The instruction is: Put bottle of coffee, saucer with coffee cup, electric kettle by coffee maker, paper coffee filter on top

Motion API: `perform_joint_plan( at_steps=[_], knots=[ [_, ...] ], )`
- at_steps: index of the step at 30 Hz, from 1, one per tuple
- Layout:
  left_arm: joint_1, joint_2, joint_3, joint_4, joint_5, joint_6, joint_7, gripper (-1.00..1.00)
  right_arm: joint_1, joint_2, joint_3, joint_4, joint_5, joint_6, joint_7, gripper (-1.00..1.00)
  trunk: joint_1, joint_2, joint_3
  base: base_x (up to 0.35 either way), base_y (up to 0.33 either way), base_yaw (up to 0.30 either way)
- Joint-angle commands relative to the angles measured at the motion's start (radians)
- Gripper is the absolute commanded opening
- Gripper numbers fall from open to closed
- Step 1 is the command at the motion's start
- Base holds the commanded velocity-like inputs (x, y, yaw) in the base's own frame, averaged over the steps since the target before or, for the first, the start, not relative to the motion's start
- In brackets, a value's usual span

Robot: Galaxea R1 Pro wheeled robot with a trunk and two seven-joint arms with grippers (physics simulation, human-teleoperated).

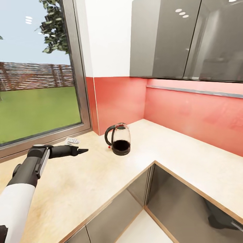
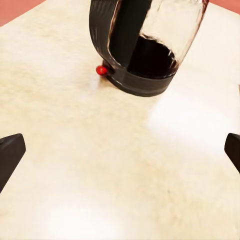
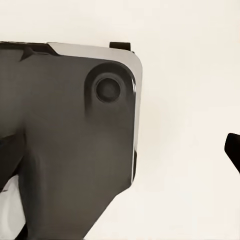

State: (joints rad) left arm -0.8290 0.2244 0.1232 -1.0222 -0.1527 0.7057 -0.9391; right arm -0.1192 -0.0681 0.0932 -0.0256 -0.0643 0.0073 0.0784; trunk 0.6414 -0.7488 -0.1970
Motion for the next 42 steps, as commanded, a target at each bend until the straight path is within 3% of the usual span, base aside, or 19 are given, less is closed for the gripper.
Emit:
perform_joint_plan(
  at_steps=[1, 6, 24, 27, 29, 34, 42],
  knots=[
    [-0.001, -0.001, 0.003, -0.001, -0.008, 0.006, -0.009, 1.00, -0.001, 0.000, 0.008, 0.000, 0.003, 0.000, 0.003, 1.00, 0.000, -0.001, -0.002, 0.049, 0.000, 0.000],
    [-0.001, -0.001, 0.003, -0.001, -0.008, 0.006, -0.008, 1.00, 0.000, 0.001, 0.008, 0.000, 0.031, -0.004, 0.003, 1.00, 0.000, -0.001, -0.002, 0.208, 0.000, 0.000],
    [0.000, 0.000, 0.001, -0.001, -0.008, 0.005, -0.009, 1.00, 0.000, 0.008, 0.005, -0.001, 0.031, 0.002, 0.003, 1.00, 0.000, -0.001, -0.002, 0.061, 0.000, 0.000],
    [0.001, -0.002, -0.020, -0.002, -0.002, -0.002, -0.022, 1.00, 0.000, 0.008, 0.005, -0.001, 0.031, 0.002, 0.003, 1.00, 0.000, -0.001, -0.002, 0.000, 0.000, 0.000],
    [0.001, -0.002, -0.113, -0.002, -0.002, -0.016, -0.069, 1.00, 0.000, 0.008, 0.004, -0.001, 0.031, 0.002, 0.003, 1.00, 0.000, -0.001, -0.002, 0.000, 0.000, 0.000],
    [0.001, -0.009, -0.215, 0.002, 0.000, -0.061, -0.096, 1.00, 0.000, 0.008, 0.003, 0.000, 0.031, 0.002, 0.002, 1.00, 0.000, -0.001, -0.002, 0.000, 0.000, 0.000],
    [0.001, -0.010, -0.237, 0.004, -0.003, -0.078, -0.099, 1.00, 0.000, 0.008, 0.003, 0.000, 0.031, 0.002, 0.002, 1.00, 0.000, -0.001, -0.002, 0.000, 0.000, 0.000]
  ],
)
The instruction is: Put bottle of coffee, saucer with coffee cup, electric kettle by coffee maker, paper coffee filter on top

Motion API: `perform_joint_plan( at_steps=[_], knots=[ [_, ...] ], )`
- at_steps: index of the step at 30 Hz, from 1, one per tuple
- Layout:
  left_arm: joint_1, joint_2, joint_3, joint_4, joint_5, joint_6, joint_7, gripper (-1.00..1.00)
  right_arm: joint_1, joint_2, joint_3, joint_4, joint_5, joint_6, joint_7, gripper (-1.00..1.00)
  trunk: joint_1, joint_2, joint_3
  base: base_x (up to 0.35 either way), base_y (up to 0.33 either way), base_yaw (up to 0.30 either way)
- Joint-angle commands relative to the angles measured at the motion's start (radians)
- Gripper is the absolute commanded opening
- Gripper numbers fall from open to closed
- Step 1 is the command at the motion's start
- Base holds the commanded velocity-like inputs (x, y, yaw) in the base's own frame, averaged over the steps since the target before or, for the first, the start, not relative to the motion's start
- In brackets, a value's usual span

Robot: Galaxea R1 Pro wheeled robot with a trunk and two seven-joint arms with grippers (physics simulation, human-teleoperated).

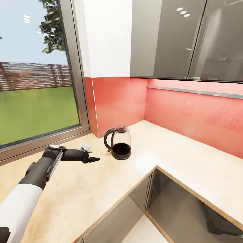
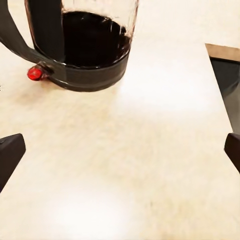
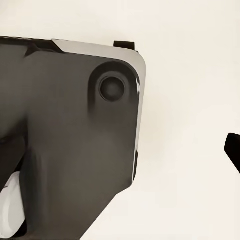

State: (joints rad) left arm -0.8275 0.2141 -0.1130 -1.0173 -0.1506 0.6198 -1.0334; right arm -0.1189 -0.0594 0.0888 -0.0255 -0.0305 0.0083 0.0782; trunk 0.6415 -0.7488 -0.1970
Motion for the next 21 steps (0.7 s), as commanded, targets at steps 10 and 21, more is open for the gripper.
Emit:
perform_joint_plan(
  at_steps=[10, 21],
  knots=[
    [-0.001, 0.000, 0.000, -0.003, -0.004, 0.006, -0.003, 1.00, -0.001, 0.000, 0.008, -0.001, -0.003, 0.001, 0.002, 1.00, 0.000, -0.001, -0.002, 0.157, 0.000, 0.000],
    [-0.001, 0.003, 0.094, -0.042, -0.008, 0.007, 0.084, 1.00, 0.000, 0.000, 0.008, -0.001, -0.003, 0.001, 0.002, 1.00, 0.000, -0.001, -0.002, 0.017, 0.000, 0.000]
  ],
)
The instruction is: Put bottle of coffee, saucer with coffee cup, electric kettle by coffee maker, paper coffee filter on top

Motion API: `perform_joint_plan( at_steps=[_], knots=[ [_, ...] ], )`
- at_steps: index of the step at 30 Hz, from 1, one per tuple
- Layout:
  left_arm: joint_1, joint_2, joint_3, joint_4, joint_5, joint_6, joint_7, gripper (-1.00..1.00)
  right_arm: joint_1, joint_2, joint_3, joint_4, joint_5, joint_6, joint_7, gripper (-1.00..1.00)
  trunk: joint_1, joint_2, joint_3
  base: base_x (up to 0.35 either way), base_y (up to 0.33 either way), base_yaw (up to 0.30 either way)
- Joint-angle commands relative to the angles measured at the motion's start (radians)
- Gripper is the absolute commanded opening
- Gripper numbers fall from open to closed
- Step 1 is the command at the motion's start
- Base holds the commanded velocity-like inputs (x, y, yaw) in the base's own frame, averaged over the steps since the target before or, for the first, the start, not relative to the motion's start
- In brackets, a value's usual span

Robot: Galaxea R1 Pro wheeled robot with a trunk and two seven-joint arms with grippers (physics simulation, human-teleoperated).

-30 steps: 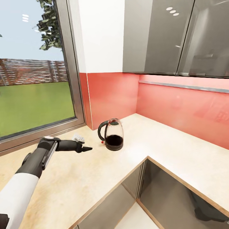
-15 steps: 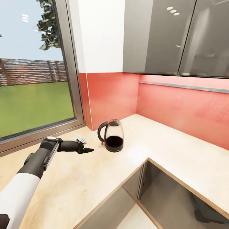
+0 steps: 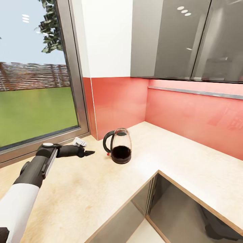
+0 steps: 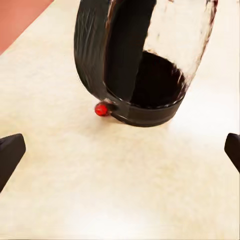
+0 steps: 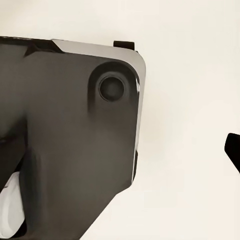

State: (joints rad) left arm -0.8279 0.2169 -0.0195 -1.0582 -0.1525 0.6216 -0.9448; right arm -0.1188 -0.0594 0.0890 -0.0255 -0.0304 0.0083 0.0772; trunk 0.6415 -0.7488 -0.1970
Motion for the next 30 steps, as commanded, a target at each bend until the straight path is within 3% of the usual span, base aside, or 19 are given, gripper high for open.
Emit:
perform_joint_plan(
  at_steps=[1, 20, 30],
  knots=[
    [-0.001, -0.001, 0.003, -0.001, -0.006, 0.006, 0.006, 1.00, -0.001, 0.000, 0.008, -0.001, -0.003, 0.001, 0.003, 1.00, 0.000, -0.001, -0.002, 0.000, 0.000, 0.000],
    [0.000, -0.007, 0.007, 0.006, -0.002, 0.007, 0.023, 1.00, -0.001, 0.016, 0.009, -0.002, -0.002, 0.000, -0.002, 1.00, 0.000, -0.001, -0.002, 0.068, 0.000, 0.004],
    [0.000, -0.007, 0.007, 0.007, -0.002, 0.007, 0.023, 1.00, -0.001, 0.015, 0.009, -0.002, -0.002, -0.001, -0.002, 1.00, 0.000, -0.001, -0.002, 0.008, 0.000, 0.223]
  ],
)
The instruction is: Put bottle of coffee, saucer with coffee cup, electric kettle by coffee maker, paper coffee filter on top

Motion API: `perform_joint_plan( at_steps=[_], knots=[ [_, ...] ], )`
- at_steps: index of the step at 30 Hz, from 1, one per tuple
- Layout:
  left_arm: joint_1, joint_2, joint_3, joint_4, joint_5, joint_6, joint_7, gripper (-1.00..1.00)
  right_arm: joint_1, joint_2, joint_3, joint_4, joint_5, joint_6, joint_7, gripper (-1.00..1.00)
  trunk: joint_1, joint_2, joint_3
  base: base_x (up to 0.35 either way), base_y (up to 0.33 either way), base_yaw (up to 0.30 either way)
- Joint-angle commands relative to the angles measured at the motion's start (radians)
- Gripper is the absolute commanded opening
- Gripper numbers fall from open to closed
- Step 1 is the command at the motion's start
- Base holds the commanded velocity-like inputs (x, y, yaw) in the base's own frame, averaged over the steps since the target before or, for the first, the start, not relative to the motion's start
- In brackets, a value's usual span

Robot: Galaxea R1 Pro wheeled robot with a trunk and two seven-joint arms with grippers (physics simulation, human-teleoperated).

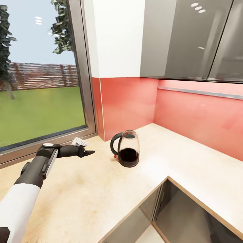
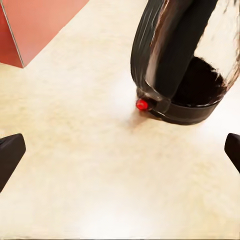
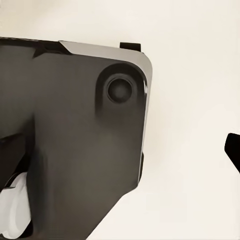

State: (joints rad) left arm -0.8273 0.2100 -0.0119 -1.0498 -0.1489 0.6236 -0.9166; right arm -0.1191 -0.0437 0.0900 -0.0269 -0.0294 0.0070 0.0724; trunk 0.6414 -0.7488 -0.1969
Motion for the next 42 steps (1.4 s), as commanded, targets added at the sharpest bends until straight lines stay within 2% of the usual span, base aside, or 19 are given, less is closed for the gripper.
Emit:
perform_joint_plan(
  at_steps=[1, 11, 24, 33, 42],
  knots=[
    [-0.001, 0.000, 0.000, 0.000, -0.006, 0.005, -0.005, 1.00, 0.000, -0.001, 0.007, -0.001, -0.003, 0.001, 0.003, 1.00, 0.000, -0.001, -0.002, 0.001, 0.000, 0.153],
    [-0.001, -0.001, -0.001, 0.004, -0.006, 0.005, -0.004, 1.00, 0.000, 0.000, 0.008, -0.001, -0.003, 0.001, 0.002, 1.00, 0.000, -0.001, -0.002, 0.000, 0.000, 0.054],
    [-0.001, -0.006, -0.002, 0.005, 0.000, 0.005, -0.005, 1.00, 0.000, -0.001, 0.008, 0.001, -0.003, 0.001, 0.001, 1.00, 0.000, -0.001, -0.002, 0.004, -0.006, 0.272],
    [-0.001, -0.006, -0.002, 0.005, 0.000, 0.005, -0.005, 1.00, 0.000, -0.001, 0.008, 0.001, -0.003, 0.001, 0.001, 1.00, 0.000, -0.001, -0.002, 0.075, -0.200, 0.276],
    [-0.001, -0.005, -0.002, 0.005, 0.002, 0.007, -0.005, 1.00, 0.000, -0.001, 0.007, 0.001, -0.003, 0.001, 0.001, 1.00, 0.000, -0.001, -0.002, 0.005, -0.023, 0.276]
  ],
)
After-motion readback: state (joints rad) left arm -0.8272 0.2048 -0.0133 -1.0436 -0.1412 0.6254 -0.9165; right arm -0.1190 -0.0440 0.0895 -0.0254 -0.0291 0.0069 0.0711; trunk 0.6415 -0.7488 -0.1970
